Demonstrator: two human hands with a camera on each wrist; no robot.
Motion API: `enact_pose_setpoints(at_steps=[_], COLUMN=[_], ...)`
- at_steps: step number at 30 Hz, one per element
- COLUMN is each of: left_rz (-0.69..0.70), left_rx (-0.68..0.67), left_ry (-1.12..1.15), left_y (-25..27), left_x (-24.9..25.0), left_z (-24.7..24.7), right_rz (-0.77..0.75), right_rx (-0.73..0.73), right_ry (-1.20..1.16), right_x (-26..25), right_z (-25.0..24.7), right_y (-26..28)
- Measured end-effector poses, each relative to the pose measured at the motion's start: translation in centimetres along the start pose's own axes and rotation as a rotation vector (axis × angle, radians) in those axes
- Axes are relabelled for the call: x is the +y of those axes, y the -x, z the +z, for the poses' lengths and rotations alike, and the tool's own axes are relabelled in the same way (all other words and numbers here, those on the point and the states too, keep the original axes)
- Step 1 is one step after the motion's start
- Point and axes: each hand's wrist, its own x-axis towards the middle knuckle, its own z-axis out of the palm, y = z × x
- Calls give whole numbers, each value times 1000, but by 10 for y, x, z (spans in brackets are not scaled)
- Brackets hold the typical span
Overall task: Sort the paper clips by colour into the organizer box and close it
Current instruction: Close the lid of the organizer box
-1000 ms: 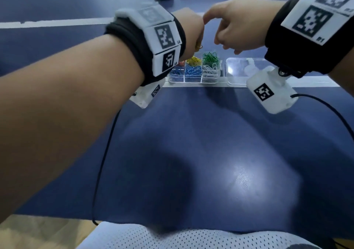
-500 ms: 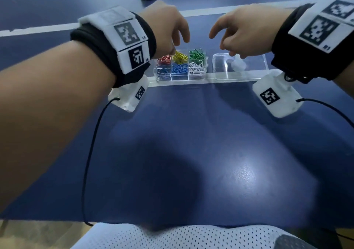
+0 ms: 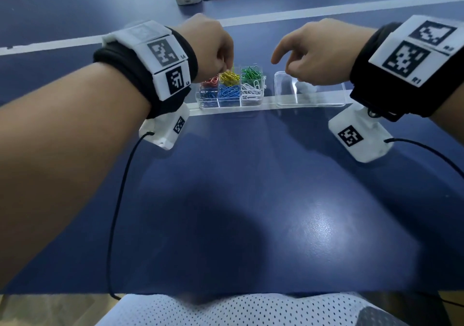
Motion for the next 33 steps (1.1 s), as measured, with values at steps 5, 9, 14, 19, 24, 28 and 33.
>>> enact_pose_setpoints(at_steps=[5, 9, 14, 19, 24, 28, 33], left_rz=[-78, -162, -205, -187, -204, -218, -225], left_rx=[-15, -200, -204, -130, -124, -118, -113], left_ry=[128, 222, 244, 253, 299, 310, 302], left_y=[13, 28, 32, 31, 32, 32, 31], left_x=[-16, -28, -35, -40, -43, -46, -47], left_z=[2, 13, 22, 26, 26, 28, 29], right_rz=[-34, 40, 97, 85, -56, -115, -128], right_rx=[-18, -221, -247, -96, -29, -69, -63], right_ry=[68, 251, 237, 204, 41, 73, 82], right_x=[13, 22, 27, 19, -22, -46, -54], right_z=[-5, -5, -2, -14, -5, 8, 18], right_y=[2, 5, 6, -4, -18, -27, -33])
